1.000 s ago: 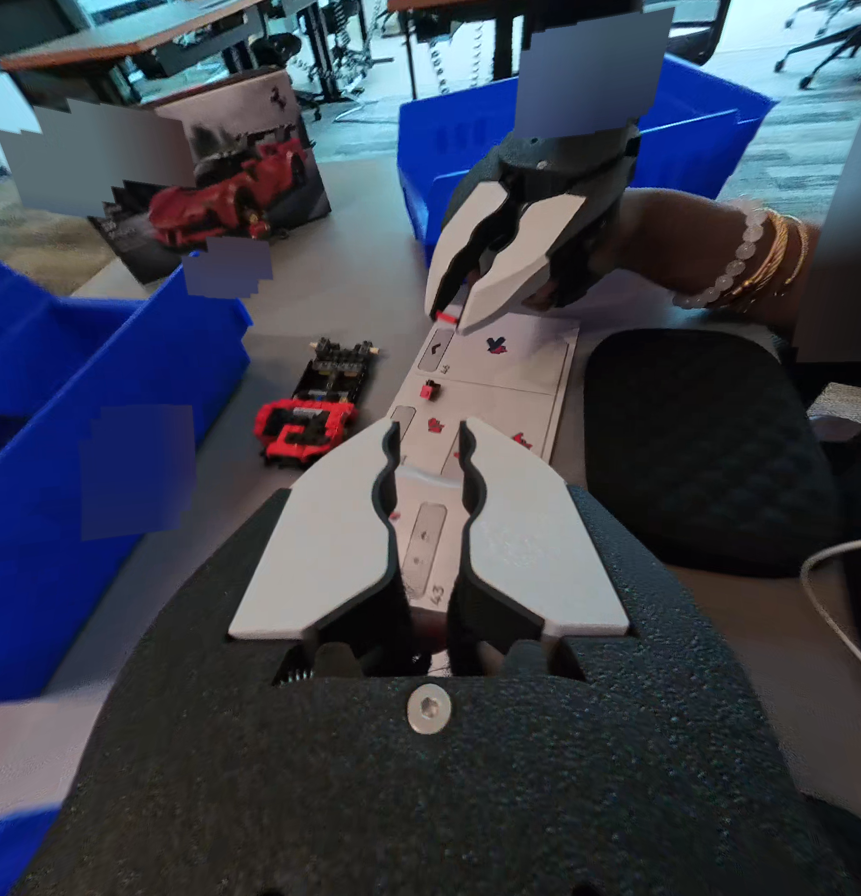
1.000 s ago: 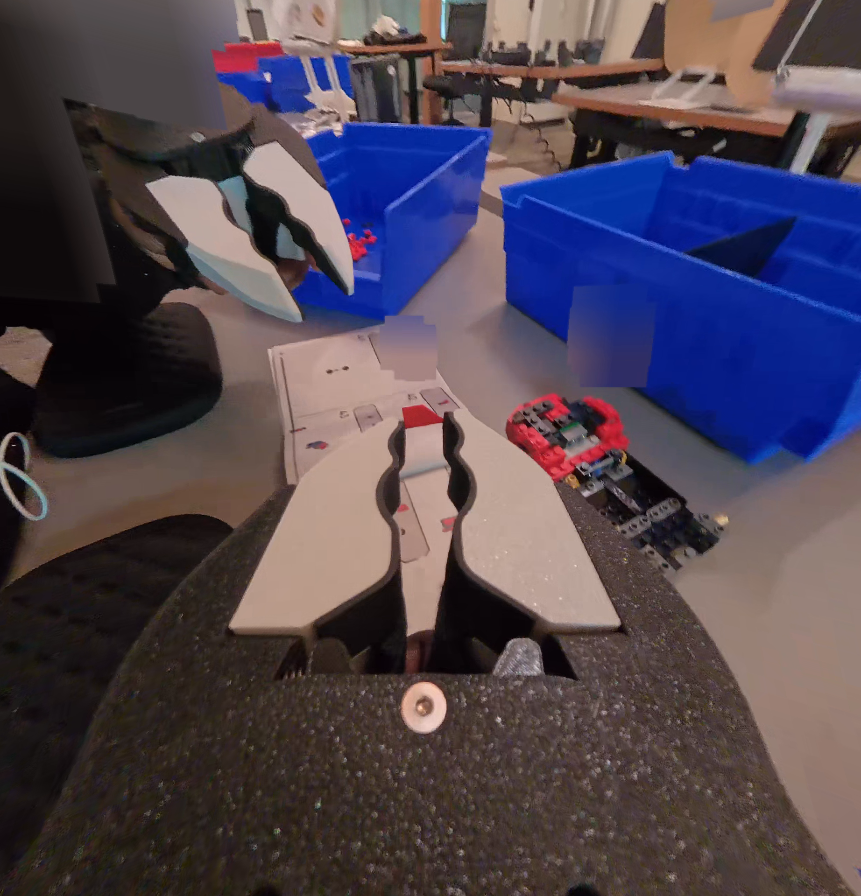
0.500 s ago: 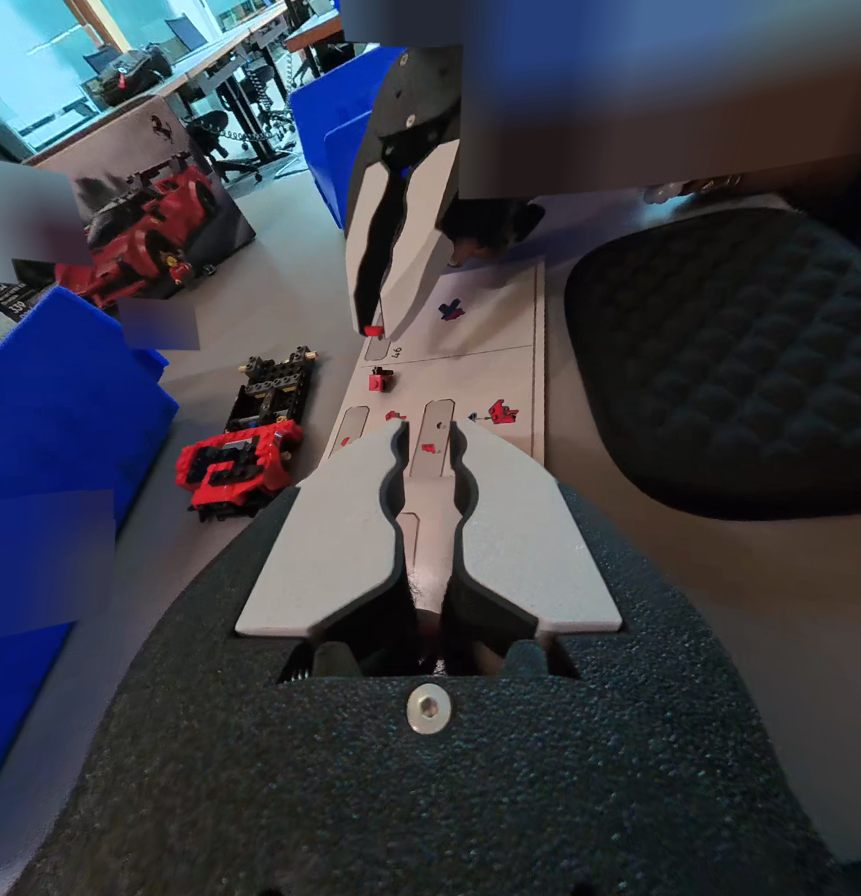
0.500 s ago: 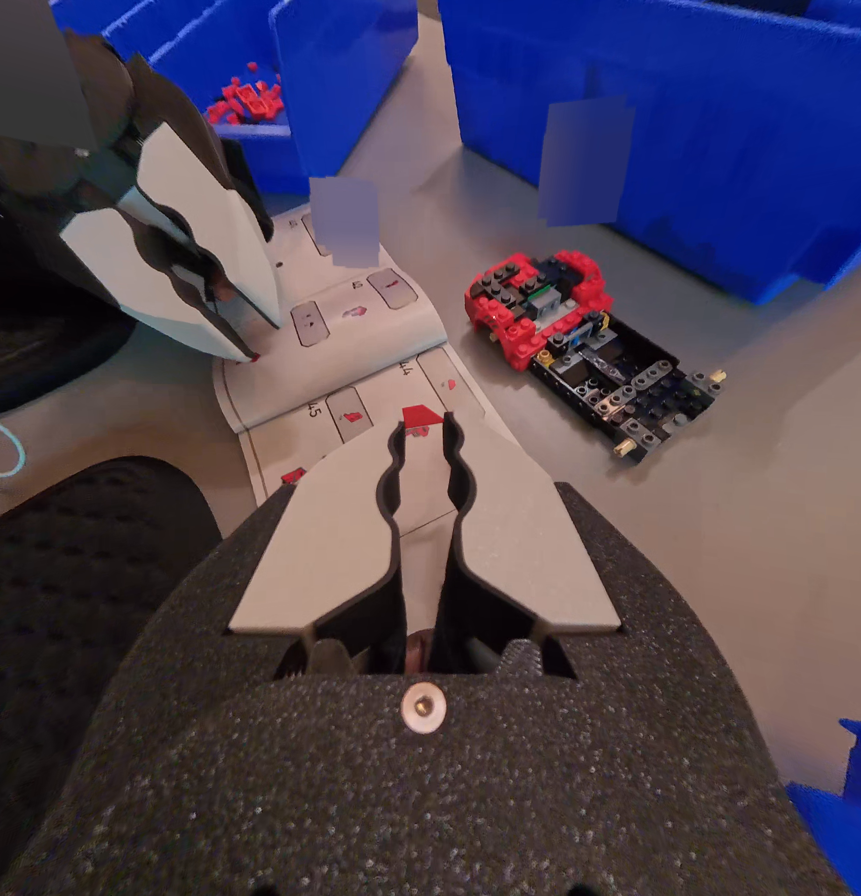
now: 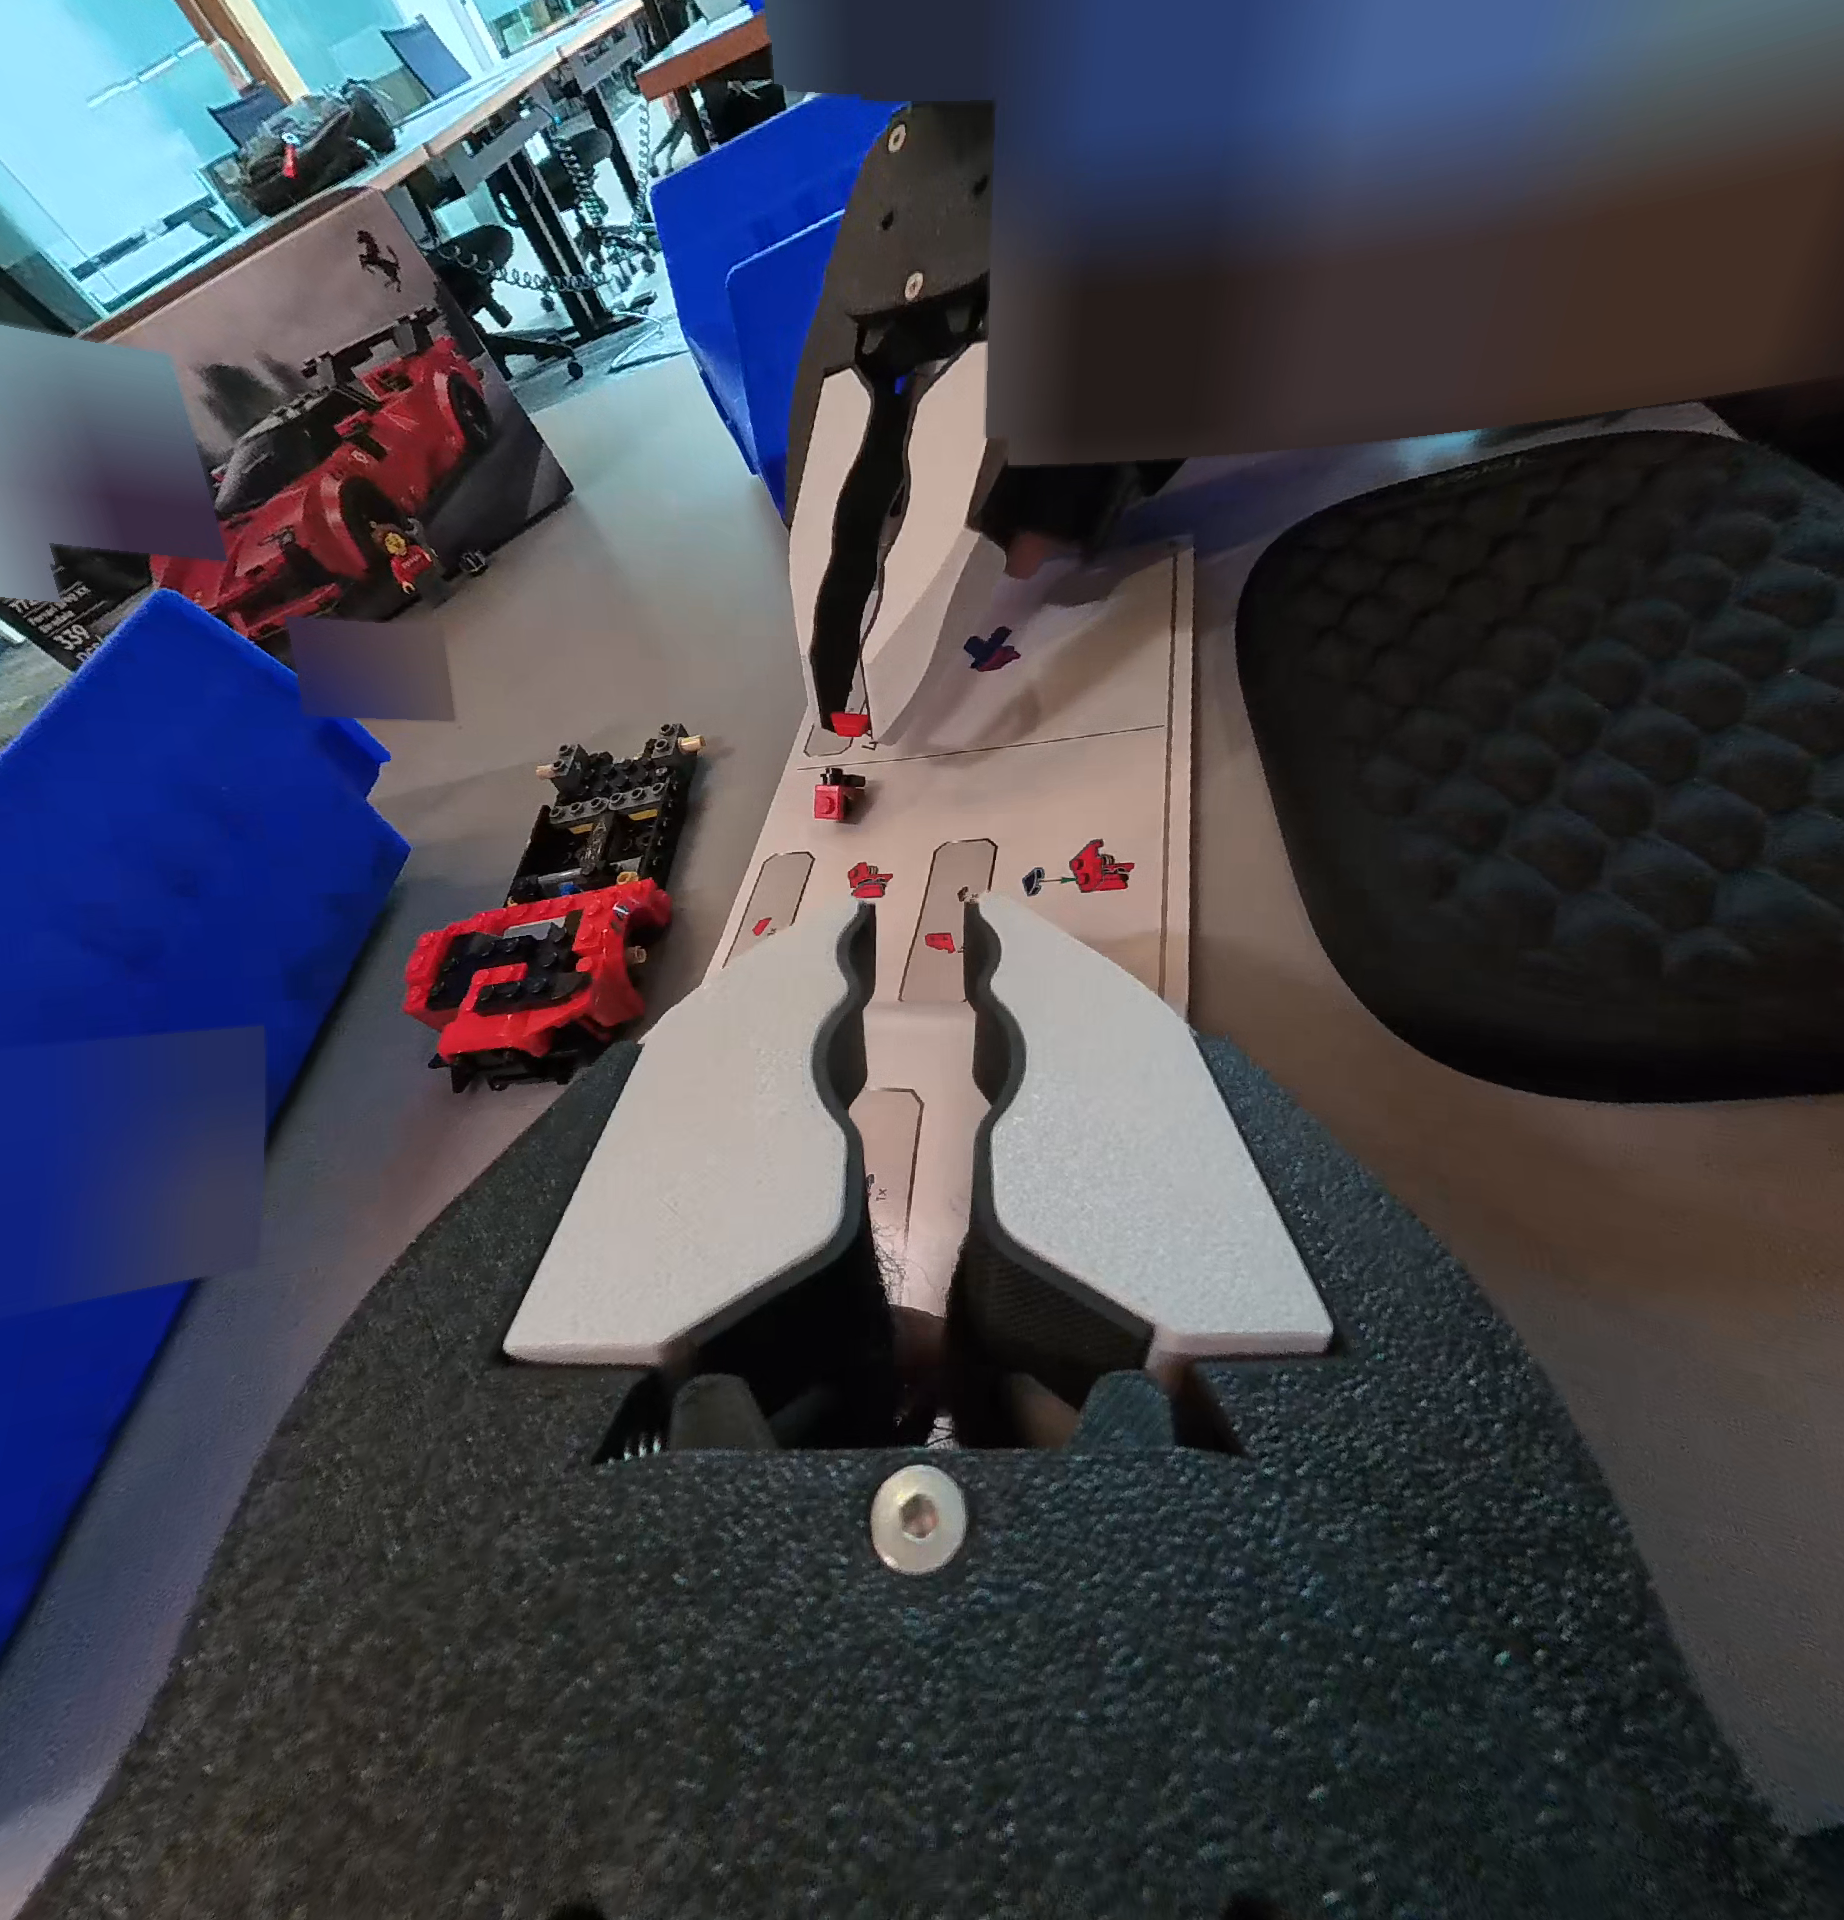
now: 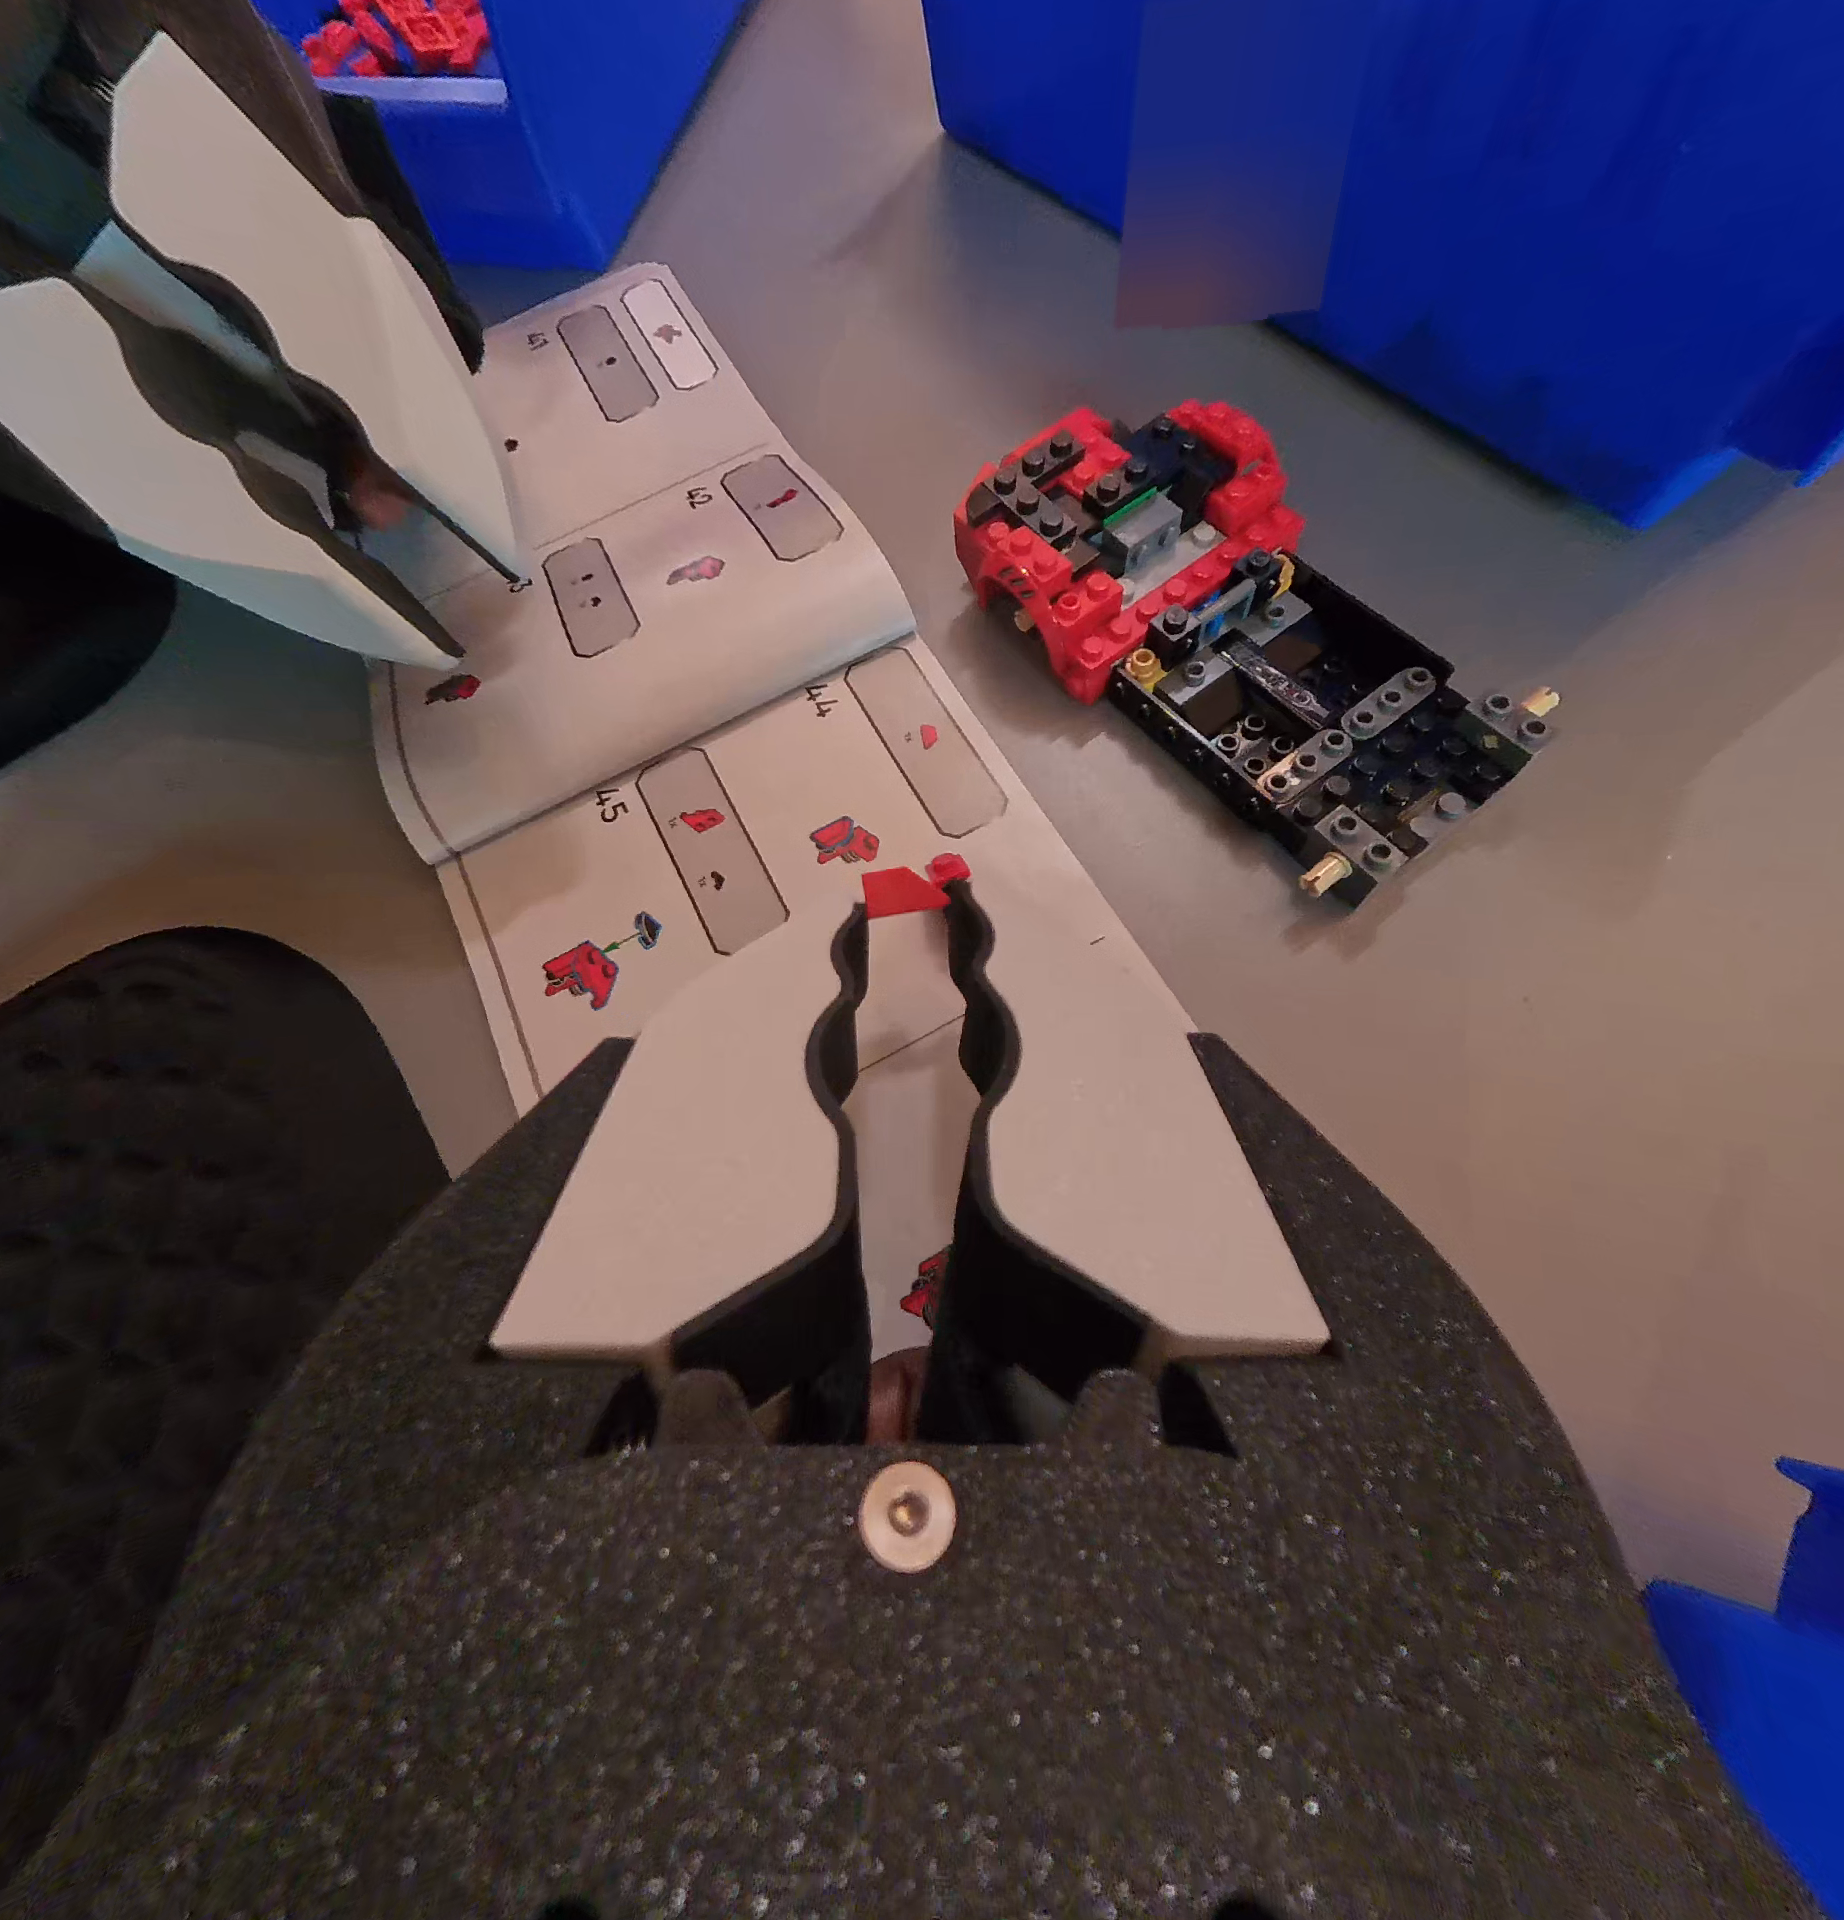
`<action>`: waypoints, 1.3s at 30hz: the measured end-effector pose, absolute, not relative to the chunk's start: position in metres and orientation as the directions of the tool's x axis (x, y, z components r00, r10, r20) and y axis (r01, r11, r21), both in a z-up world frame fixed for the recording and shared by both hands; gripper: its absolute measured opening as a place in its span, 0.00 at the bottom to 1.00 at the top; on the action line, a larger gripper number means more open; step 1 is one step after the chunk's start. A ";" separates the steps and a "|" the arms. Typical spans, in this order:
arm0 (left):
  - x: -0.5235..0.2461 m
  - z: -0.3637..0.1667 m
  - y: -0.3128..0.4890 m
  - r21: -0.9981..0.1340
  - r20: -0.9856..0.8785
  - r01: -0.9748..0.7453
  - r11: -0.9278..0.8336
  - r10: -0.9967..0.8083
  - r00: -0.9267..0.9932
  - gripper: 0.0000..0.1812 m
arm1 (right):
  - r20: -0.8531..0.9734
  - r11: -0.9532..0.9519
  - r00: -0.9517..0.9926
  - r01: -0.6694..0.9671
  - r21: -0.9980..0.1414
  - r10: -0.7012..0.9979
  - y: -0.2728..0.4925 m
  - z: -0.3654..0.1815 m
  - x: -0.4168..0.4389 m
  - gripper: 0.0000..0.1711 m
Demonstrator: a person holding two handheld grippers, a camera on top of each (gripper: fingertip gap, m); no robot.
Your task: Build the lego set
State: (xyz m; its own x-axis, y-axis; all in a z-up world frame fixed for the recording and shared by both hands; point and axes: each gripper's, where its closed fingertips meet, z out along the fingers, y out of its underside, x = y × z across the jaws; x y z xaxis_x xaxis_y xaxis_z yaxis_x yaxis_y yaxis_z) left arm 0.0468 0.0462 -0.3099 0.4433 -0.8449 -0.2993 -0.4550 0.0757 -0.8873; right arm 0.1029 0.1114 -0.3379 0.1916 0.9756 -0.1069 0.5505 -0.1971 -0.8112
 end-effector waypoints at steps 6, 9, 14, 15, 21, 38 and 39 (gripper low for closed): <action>0.046 -0.311 0.047 -0.879 -0.316 -0.471 0.081 -0.838 0.445 0.08 | -0.118 -0.226 0.220 0.574 -0.787 0.968 0.114 -0.344 0.105 0.09; 0.044 -0.311 0.049 -0.875 -0.326 -0.477 0.082 -0.828 0.457 0.09 | -0.138 -0.255 0.240 0.574 -0.779 0.961 0.115 -0.346 0.107 0.09; 0.042 -0.313 0.052 -0.864 -0.350 -0.496 0.089 -0.814 0.463 0.09 | -0.184 -0.299 0.253 0.560 -0.772 0.950 0.115 -0.346 0.107 0.09; 0.042 -0.313 0.052 -0.858 -0.359 -0.505 0.094 -0.812 0.460 0.09 | -0.189 -0.305 0.256 0.559 -0.771 0.948 0.115 -0.347 0.107 0.09; 0.043 -0.316 0.051 -0.839 -0.393 -0.531 0.119 -0.807 0.440 0.09 | -0.210 -0.322 0.257 0.563 -0.761 0.943 0.114 -0.348 0.107 0.09; 0.094 -0.340 0.114 -0.617 -0.318 -0.771 0.159 -0.946 0.060 0.10 | -0.309 -0.387 0.233 0.530 -0.754 0.922 0.111 -0.343 0.114 0.09; 0.097 -0.343 0.113 -0.616 -0.292 -0.773 0.150 -0.955 0.048 0.10 | -0.312 -0.389 0.232 0.527 -0.756 0.921 0.112 -0.342 0.114 0.08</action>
